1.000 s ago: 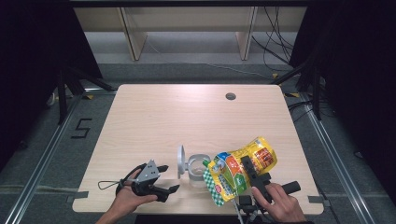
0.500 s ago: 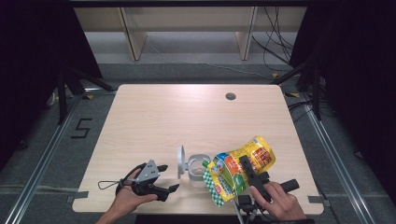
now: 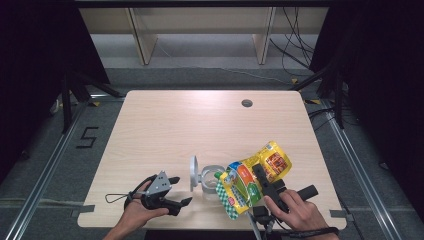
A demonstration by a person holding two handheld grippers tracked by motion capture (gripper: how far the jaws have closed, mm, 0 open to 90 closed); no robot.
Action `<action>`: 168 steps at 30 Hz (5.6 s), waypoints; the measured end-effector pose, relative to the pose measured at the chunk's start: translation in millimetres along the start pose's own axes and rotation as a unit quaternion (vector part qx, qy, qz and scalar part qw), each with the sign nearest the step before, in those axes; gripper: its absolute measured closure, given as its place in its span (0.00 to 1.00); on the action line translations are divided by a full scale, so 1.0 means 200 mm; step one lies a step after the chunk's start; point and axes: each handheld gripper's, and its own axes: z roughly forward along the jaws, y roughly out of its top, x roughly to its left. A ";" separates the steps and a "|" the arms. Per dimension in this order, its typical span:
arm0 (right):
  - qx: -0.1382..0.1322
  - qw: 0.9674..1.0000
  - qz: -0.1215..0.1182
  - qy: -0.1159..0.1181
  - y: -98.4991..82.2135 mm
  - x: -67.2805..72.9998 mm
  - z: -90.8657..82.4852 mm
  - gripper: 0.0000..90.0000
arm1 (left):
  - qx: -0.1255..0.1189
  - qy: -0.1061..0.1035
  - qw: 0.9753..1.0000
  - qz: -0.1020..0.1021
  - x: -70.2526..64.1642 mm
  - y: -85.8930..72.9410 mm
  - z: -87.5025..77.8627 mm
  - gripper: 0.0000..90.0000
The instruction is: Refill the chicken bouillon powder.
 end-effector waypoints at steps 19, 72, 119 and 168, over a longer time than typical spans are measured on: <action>-0.002 0.999 -0.037 0.002 -0.02 -0.06 0.01 0.56 | 0.000 -0.005 1.000 -0.013 -0.01 0.00 0.01 0.21; -0.024 0.985 -0.170 0.006 -0.03 -0.18 0.04 0.61 | -0.001 -0.006 1.000 0.001 -0.01 0.00 0.02 0.21; -0.023 0.993 -0.045 0.103 -0.02 -0.17 0.09 0.62 | -0.013 -0.008 1.000 -0.019 -0.01 0.00 0.03 0.21; -0.023 0.992 -0.055 0.113 0.03 -0.21 0.12 0.62 | -0.011 -0.008 1.000 -0.010 -0.01 0.00 0.02 0.21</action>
